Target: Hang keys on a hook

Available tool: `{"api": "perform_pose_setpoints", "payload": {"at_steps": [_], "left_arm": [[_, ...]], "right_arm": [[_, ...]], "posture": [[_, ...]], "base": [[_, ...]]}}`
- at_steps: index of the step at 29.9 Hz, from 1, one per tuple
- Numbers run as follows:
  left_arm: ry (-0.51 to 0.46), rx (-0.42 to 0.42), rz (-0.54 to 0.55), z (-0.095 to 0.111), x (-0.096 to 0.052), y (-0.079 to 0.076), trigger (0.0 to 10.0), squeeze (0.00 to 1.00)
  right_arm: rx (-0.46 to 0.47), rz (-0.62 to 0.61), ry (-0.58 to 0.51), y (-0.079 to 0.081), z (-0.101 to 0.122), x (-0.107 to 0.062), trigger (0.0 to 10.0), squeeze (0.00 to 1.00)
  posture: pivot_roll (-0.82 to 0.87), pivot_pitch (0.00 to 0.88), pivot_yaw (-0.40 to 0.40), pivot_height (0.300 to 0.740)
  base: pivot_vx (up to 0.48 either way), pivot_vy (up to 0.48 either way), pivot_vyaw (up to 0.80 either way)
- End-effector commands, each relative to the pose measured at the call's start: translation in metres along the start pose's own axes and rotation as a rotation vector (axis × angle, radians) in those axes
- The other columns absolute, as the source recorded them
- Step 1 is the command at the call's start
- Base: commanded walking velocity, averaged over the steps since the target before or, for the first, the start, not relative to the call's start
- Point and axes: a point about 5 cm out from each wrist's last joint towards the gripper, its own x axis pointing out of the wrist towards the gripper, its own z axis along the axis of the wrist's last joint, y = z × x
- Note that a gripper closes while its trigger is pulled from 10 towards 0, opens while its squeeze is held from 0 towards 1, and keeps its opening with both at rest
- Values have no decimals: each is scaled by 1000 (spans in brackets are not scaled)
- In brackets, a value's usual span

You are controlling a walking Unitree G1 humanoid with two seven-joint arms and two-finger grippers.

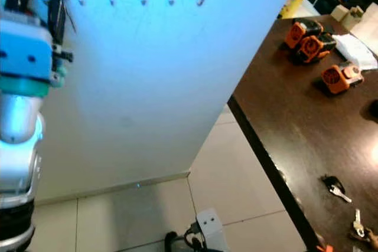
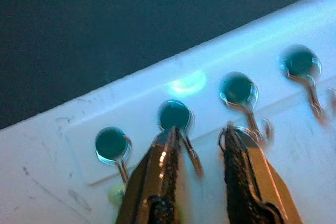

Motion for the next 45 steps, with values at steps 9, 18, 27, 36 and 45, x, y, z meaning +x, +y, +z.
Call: {"api": "perform_pose_setpoints", "payload": {"at_steps": [9, 18, 27, 36, 45], "left_arm": [[-85, 73, -25, 18, -16, -3, 10000, 0], [-89, 44, -19, 19, -5, -12, 10000, 0], [-88, 47, -34, 12, 7, -17, 10000, 0], [-78, 49, -38, 9, 11, -18, 10000, 0], [-105, 33, -35, 13, 17, -22, 10000, 0]], "right_arm": [[0, 13, 93, 2, -24, -8, 10000, 0], [-14, 20, 97, 3, -23, -8, 10000, 0], [-5, 11, 97, 4, -24, -7, 10000, 0], [-4, 9, 101, 4, -25, -8, 10000, 0], [-8, 10, 109, 4, -25, -8, 10000, 0]], "posture": [[-59, 145, -42, 740], [-66, 146, -41, 740], [-82, 143, -32, 740], [-84, 138, -28, 740], [-81, 134, -29, 740]], "base": [[0, 0, 0], [0, 0, 0], [0, 0, 0], [0, 0, 0], [0, 0, 0]]}}
